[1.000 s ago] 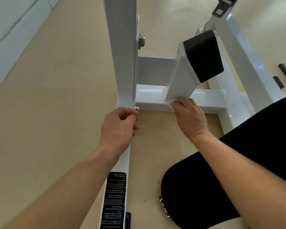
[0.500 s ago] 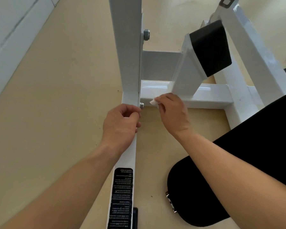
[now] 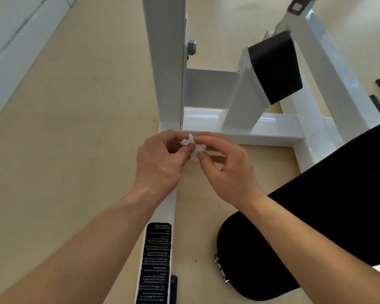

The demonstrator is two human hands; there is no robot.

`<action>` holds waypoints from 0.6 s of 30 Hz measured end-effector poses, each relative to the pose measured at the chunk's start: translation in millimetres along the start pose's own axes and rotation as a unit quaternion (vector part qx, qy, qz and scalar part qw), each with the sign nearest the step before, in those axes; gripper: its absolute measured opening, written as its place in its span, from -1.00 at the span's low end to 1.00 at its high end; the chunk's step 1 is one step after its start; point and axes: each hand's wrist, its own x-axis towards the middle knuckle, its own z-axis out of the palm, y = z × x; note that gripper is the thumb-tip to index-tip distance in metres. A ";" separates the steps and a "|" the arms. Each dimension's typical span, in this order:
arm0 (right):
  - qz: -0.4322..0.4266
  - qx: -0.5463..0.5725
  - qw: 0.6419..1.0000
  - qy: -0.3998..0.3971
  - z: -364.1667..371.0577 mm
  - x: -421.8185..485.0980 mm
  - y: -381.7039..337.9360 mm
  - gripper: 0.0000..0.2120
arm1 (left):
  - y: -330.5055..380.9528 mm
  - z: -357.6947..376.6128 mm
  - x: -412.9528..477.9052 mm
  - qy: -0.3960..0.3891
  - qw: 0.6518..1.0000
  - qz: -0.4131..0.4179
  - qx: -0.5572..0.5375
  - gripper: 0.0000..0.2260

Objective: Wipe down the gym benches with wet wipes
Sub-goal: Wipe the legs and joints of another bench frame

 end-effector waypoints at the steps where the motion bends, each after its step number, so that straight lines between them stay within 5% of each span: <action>1: 0.012 0.005 1.000 -0.019 -0.2 -0.4 -1.8 -0.71 | 0.5 -2.8 -0.2 -0.004 1.000 -0.005 0.001 -0.87; 9: 0.069 -0.029 0.992 -0.106 10.3 5.3 -37.7 -0.80 | 5.3 -60.2 -12.9 -0.063 0.989 -0.019 0.132 -0.94; 18: -0.049 -0.225 0.916 -0.329 57.0 12.1 -119.9 -0.70 | 1.8 -169.5 -65.7 -0.085 0.936 -0.117 0.322 -0.90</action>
